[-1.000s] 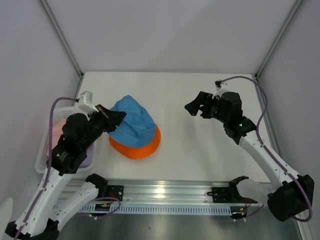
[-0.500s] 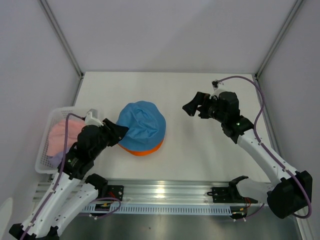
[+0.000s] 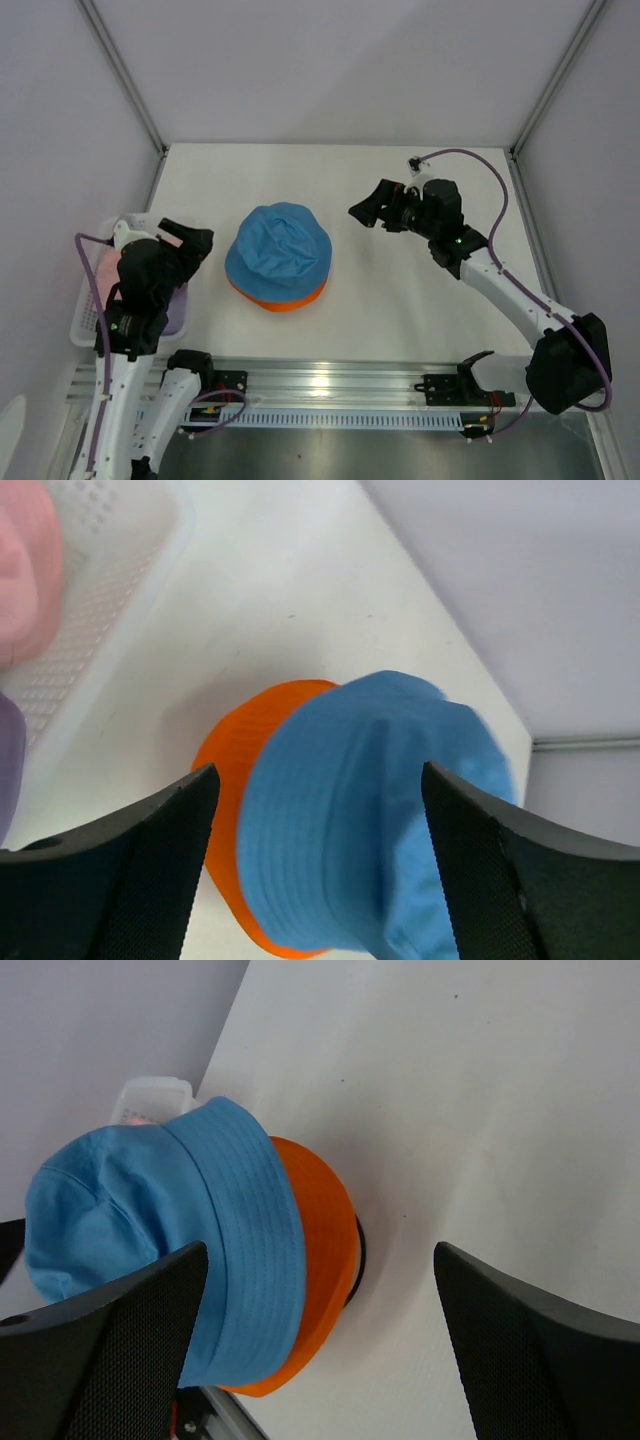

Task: Stack the hats

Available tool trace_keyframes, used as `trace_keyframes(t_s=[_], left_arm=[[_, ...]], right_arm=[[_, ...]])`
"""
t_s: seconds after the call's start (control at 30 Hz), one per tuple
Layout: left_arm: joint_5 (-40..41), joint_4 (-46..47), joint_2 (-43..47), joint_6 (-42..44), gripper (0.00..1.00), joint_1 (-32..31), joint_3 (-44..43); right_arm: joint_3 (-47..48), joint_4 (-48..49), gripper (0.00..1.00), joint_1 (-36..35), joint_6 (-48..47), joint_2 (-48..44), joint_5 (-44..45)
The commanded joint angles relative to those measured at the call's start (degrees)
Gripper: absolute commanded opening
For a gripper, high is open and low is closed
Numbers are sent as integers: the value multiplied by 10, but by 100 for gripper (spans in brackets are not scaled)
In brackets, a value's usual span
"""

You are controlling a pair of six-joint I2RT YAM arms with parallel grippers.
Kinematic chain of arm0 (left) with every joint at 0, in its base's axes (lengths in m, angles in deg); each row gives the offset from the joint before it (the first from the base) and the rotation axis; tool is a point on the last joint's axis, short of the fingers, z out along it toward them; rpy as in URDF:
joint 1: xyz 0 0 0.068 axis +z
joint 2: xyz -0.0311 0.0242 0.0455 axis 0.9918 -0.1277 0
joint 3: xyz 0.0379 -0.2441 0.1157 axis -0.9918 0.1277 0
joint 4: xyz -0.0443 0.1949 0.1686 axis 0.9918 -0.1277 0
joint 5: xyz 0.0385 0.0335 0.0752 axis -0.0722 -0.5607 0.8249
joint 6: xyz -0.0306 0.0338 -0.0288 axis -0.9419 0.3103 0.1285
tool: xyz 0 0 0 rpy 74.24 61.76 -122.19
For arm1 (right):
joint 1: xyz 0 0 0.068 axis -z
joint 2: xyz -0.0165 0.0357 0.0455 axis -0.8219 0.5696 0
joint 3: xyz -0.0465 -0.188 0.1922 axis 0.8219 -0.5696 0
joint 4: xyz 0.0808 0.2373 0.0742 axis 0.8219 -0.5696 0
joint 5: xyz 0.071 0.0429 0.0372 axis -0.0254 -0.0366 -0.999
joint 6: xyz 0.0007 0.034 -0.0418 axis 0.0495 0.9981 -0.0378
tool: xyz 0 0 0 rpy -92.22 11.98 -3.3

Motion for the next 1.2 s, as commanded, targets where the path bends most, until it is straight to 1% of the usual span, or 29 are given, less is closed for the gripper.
trace_keyframes(t_s=[0.0, 0.07, 0.1, 0.13, 0.17, 0.2, 0.27, 0.3, 0.43, 0.57, 0.67, 0.77, 0.83, 0.87, 0.93, 0.97, 1.03, 1.07, 1.1, 1.13, 1.17], left_arm=[[-125, 43, -38, -16, 83, 59, 67], [-174, 69, -39, -32, 79, 71, 90], [-183, 92, -38, -47, 75, 71, 125], [-198, 109, -32, -54, 72, 74, 138], [-213, 145, -28, -58, 70, 74, 162], [-241, 161, -24, -70, 67, 75, 183], [-263, 196, -20, -78, 61, 75, 206], [-275, 201, -21, -82, 60, 75, 212], [-272, 202, -25, -77, 60, 75, 227], [-289, 248, -24, -86, 56, 75, 241], [-322, 296, -31, -88, 54, 75, 256], [-344, 324, -56, -78, 54, 75, 256], [-356, 342, -84, -76, 52, 75, 258], [-370, 367, -93, -75, 46, 75, 259], [-380, 388, -127, -76, 39, 74, 259], [-387, 406, -140, -76, 31, 74, 260], [-399, 418, -168, -76, 24, 73, 259], [-401, 430, -175, -73, 19, 73, 260], [-404, 435, -180, -71, 16, 72, 261], [-406, 440, -187, -70, 13, 71, 261], [-406, 441, -196, -68, 8, 71, 259]], right_arm=[[4, 97, 97, -15, 63, 28, -14], [5, 123, 98, -28, 83, 41, -10], [5, 128, 98, -33, 94, 59, -9], [7, 136, 98, -41, 99, 68, -10], [8, 139, 98, -45, 105, 76, -10], [8, 142, 98, -48, 109, 94, -11], [7, 145, 98, -52, 120, 108, -8], [5, 147, 98, -53, 124, 114, -6], [-10, 183, 97, -55, 148, 140, -8], [-14, 215, 93, -66, 165, 171, -21], [-12, 227, 91, -77, 169, 189, -24], [-17, 228, 89, -81, 172, 191, -17], [-21, 222, 86, -80, 166, 185, -8], [-24, 220, 85, -81, 164, 183, -4], [-33, 216, 83, -80, 159, 174, 6], [-36, 216, 82, -80, 160, 172, 8], [-45, 219, 79, -80, 164, 168, 14], [-48, 221, 77, -80, 166, 168, 14], [-50, 222, 75, -79, 167, 167, 15], [-51, 220, 70, -80, 167, 169, 19], [-53, 217, 67, -80, 167, 169, 23]])
